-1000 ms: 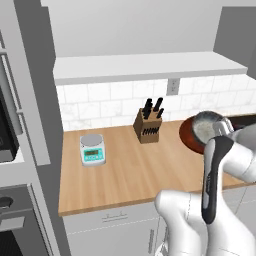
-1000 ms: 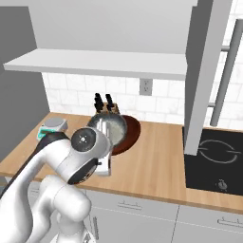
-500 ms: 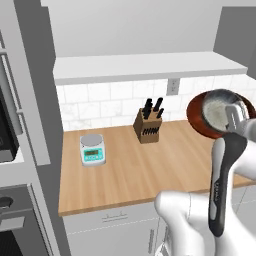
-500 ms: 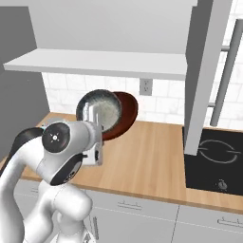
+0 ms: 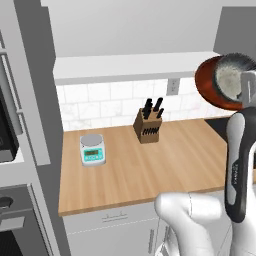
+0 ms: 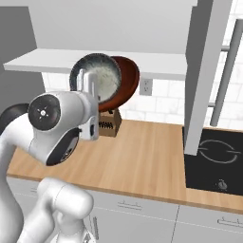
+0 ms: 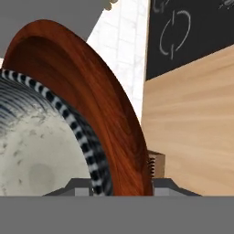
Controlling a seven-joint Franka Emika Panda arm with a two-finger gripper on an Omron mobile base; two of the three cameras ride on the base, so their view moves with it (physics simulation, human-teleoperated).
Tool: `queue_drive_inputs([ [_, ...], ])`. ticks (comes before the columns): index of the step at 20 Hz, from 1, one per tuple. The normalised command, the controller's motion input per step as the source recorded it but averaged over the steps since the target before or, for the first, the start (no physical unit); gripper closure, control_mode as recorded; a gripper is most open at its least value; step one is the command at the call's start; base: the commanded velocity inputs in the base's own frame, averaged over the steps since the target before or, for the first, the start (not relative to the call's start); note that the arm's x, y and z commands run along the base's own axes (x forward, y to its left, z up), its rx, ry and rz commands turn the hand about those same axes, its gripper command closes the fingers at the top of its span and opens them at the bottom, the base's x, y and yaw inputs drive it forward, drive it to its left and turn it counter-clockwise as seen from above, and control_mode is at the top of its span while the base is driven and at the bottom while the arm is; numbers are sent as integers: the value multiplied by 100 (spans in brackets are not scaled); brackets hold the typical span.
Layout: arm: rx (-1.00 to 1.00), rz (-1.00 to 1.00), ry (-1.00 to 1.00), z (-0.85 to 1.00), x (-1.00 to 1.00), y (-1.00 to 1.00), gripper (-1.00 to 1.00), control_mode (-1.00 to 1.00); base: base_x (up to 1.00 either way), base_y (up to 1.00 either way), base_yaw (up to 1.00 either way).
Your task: Pick up the bowls on the counter and stack them on top of one another in the open cabinet. Place the smaller bowl on top of the larger bowl.
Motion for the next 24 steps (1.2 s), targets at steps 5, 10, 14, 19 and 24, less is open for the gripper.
queue_drive_inputs([
  [5, 2, 0, -1, 68, 26, 17, 100, -100, 0, 0, 0],
  [10, 11, 8, -14, 21, 53, 8, 100, -100, 0, 0, 0],
  [14, 14, 12, -11, 13, 75, 8, 100, -100, 0, 0, 0],
  [19, 2, 3, -2, 8, 79, 18, 100, -100, 0, 0, 0],
  [24, 0, 0, 0, 0, 67, 8, 100, -100, 0, 0, 0],
])
